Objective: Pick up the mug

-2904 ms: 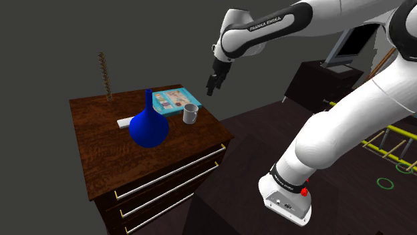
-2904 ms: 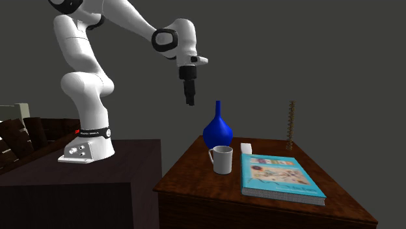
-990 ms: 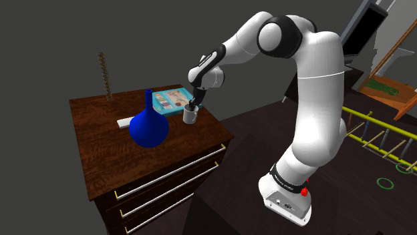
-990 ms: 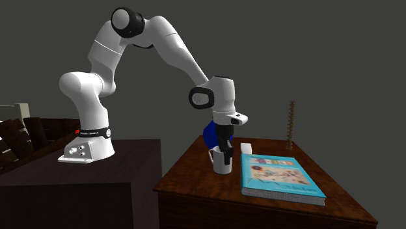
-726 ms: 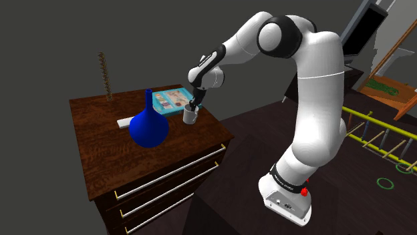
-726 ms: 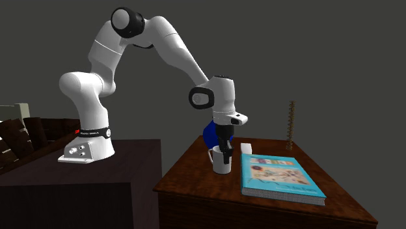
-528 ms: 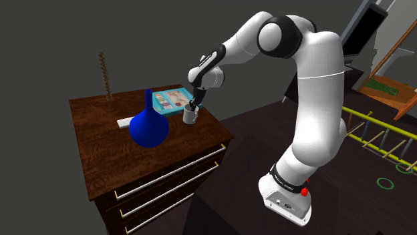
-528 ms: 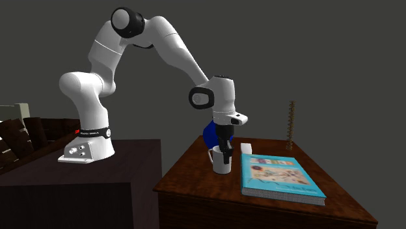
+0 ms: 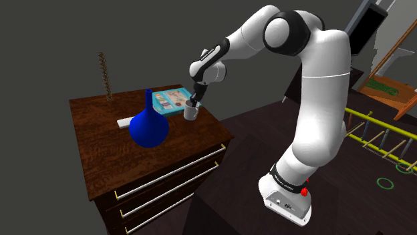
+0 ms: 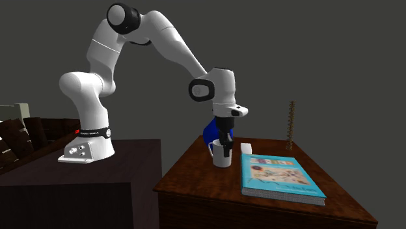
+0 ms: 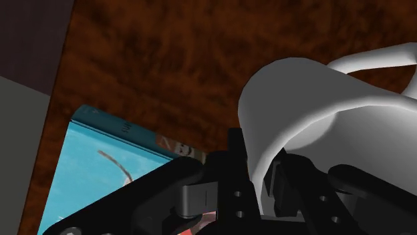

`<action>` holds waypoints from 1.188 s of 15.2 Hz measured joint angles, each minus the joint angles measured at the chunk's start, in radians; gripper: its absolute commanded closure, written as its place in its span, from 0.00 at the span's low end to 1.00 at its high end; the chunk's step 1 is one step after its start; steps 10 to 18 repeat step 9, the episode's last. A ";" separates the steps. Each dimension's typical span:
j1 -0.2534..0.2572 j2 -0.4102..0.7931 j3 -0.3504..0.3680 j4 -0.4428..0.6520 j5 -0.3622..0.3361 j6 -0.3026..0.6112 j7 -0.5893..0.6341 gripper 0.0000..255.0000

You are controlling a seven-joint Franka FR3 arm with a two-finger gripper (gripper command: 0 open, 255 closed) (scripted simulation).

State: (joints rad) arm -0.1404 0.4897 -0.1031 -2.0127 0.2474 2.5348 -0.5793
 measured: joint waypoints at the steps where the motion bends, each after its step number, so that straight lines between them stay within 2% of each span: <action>1: 0.002 -0.008 -0.002 0.002 -0.003 -0.010 0.003 1.00; 9: 0.012 -0.085 -0.018 0.005 -0.029 -0.089 0.027 1.00; 18: 0.012 -0.085 -0.018 0.005 -0.029 -0.089 0.027 1.00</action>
